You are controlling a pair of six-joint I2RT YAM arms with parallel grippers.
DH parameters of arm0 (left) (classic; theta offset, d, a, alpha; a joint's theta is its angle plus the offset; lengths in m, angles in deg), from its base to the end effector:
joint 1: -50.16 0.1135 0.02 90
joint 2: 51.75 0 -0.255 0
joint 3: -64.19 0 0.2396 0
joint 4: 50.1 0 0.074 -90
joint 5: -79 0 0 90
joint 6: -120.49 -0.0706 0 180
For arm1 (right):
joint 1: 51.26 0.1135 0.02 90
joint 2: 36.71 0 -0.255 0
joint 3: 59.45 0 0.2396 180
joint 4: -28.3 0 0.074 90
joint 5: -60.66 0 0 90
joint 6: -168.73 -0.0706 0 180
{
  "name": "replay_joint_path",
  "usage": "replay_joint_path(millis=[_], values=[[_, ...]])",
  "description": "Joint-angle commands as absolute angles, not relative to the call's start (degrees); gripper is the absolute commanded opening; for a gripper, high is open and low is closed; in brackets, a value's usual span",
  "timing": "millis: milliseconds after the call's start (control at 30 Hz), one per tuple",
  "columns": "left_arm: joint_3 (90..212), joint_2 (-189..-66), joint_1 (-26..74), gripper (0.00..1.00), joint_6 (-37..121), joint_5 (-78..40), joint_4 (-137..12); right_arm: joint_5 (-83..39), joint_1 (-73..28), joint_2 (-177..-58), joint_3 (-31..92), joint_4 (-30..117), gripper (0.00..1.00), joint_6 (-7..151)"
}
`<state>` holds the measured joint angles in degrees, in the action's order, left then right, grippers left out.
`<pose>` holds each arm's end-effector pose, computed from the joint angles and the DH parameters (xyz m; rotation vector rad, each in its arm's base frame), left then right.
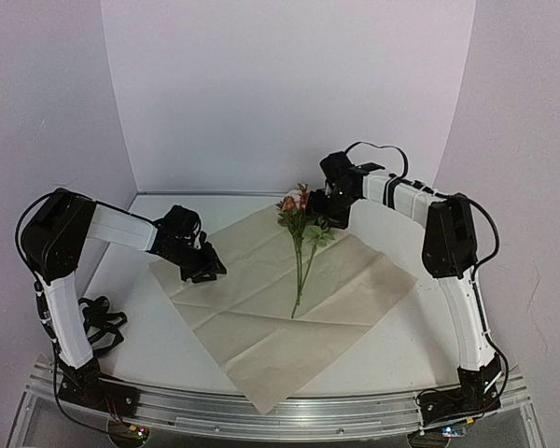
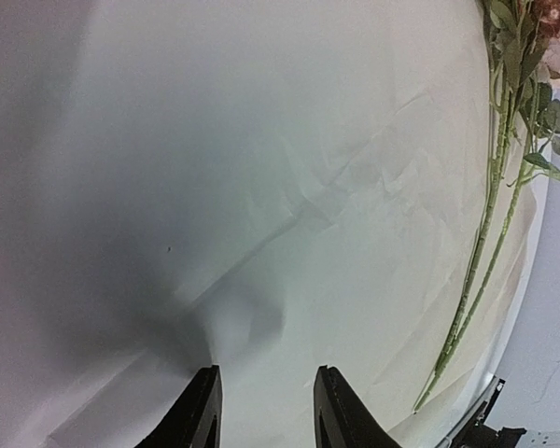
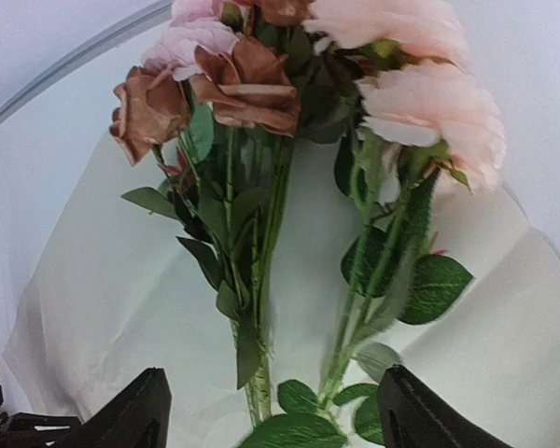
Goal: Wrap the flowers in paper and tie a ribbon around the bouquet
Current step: Adjust the fake flower on the flattened wrapping paper.
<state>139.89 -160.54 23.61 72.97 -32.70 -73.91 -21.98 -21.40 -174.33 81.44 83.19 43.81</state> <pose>0.3275 -0.1928 0.1072 -0.2250 2.7332 -0.8934 0.4612 0.2752 0.1862 0.0560 2.5734 0.6195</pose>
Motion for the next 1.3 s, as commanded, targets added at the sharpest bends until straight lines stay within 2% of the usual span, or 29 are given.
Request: replay_joint_path(millis=[0, 100, 267, 767, 1033, 1133, 1267], values=[[142.6, -159.9, 23.8, 0.36, 73.5, -33.7, -72.1, -25.0, -21.3, -168.8, 77.8, 86.7, 0.73, 42.5], [142.6, -159.9, 23.8, 0.36, 73.6, -33.8, -72.0, -26.4, -21.3, -167.0, 74.3, 87.1, 0.69, 42.2], [142.8, -160.5, 23.7, 0.36, 73.8, -34.1, -71.8, -24.7, -21.3, -169.9, 74.8, 87.1, 0.55, 41.1], [143.5, -160.9, 23.9, 0.35, 73.2, -33.9, -73.3, -24.9, -21.4, -181.8, 86.1, 87.0, 0.47, 41.3], [143.5, -161.0, 24.2, 0.34, 73.0, -33.8, -73.8, -25.9, -21.4, -182.8, 90.6, 85.2, 0.17, 42.0], [143.6, -161.2, 24.3, 0.35, 72.9, -33.8, -73.9, -27.0, -21.4, -182.1, 91.0, 83.7, 0.14, 42.8], [143.8, -161.5, 24.5, 0.34, 72.7, -34.0, -74.1, -27.2, -21.5, -183.2, 92.8, 81.8, 0.15, 44.8]])
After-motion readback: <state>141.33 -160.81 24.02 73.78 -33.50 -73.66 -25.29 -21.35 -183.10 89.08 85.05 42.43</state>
